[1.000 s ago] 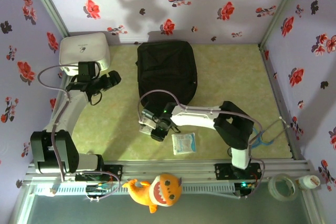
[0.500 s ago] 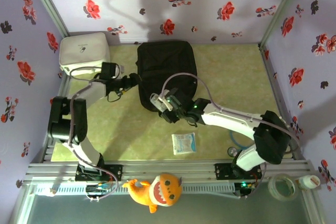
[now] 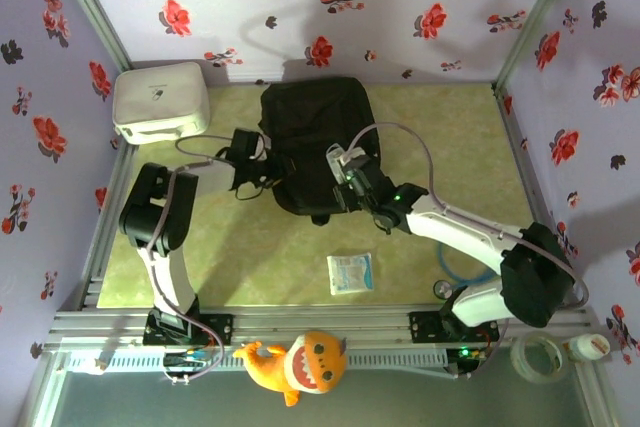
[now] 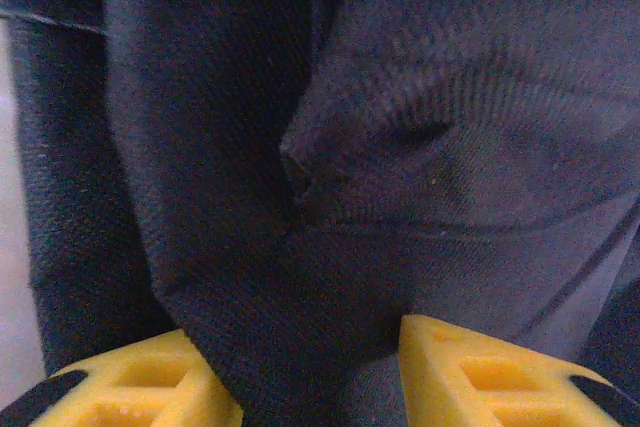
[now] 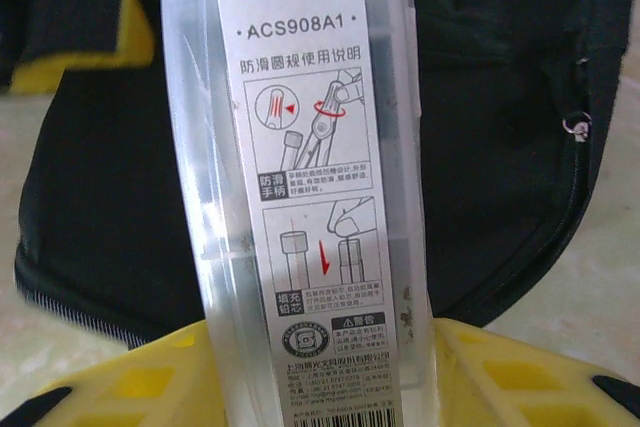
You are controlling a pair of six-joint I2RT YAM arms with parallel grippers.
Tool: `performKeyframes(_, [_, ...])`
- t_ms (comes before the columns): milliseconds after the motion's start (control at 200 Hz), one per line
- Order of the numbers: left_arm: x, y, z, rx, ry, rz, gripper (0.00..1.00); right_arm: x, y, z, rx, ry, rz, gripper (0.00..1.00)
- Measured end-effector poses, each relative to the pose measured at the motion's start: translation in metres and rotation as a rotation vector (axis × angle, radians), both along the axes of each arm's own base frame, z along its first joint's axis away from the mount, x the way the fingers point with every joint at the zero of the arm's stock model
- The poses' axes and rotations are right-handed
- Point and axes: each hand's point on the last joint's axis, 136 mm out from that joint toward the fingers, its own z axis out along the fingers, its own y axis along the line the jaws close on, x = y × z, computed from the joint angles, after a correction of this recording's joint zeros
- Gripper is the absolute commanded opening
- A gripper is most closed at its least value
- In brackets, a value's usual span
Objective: Pack the student bag
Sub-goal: Move the student bag to the top-center of the table, then pass the loose stationery.
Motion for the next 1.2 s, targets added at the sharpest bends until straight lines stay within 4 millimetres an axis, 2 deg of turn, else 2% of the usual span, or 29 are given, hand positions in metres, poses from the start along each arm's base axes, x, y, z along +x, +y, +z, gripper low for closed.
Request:
performKeyframes(115, [-0.028, -0.026, 0.003, -0.003, -0.008, -0.041, 0.42, 0.01, -0.012, 0.001, 0.018, 0.003, -0.062, 0.48])
performKeyframes(250, [-0.06, -0.048, 0.006, -0.009, -0.006, -0.082, 0.44, 0.018, -0.017, 0.003, 0.039, 0.0, -0.095, 0.48])
performKeyframes(360, [-0.075, -0.053, 0.011, -0.013, -0.003, -0.089, 0.51, 0.019, -0.012, 0.0, 0.058, 0.014, -0.087, 0.48])
performKeyframes(460, [-0.079, -0.042, 0.023, -0.001, -0.016, -0.063, 0.58, 0.019, -0.005, -0.004, 0.078, 0.031, -0.064, 0.48])
performKeyframes(660, [-0.068, -0.025, 0.081, -0.023, -0.136, -0.035, 0.79, 0.016, 0.014, -0.005, 0.133, 0.065, 0.001, 0.48])
performKeyframes(780, [-0.057, -0.038, 0.12, -0.094, -0.21, -0.089, 0.87, 0.014, 0.022, -0.005, 0.157, 0.082, 0.033, 0.48])
performKeyframes(805, [-0.055, -0.042, 0.128, -0.115, -0.223, -0.104, 0.93, 0.014, 0.023, -0.006, 0.162, 0.085, 0.038, 0.48])
performKeyframes(845, [-0.054, -0.048, 0.14, -0.142, -0.242, -0.131, 0.95, 0.013, 0.025, -0.006, 0.167, 0.089, 0.045, 0.48])
performKeyframes(930, [-0.049, -0.061, 0.162, -0.195, -0.273, -0.172, 0.92, 0.013, 0.028, -0.006, 0.179, 0.094, 0.058, 0.48])
performKeyframes(995, [-0.045, -0.067, 0.169, -0.212, -0.282, -0.192, 0.86, 0.013, 0.03, -0.005, 0.187, 0.093, 0.064, 0.48])
performKeyframes(1075, [-0.04, -0.073, 0.167, -0.218, -0.275, -0.209, 0.77, 0.014, 0.033, -0.001, 0.2, 0.087, 0.072, 0.48])
performKeyframes(1200, [-0.038, -0.078, 0.151, -0.211, -0.235, -0.228, 0.65, 0.016, 0.039, 0.004, 0.222, 0.078, 0.085, 0.48])
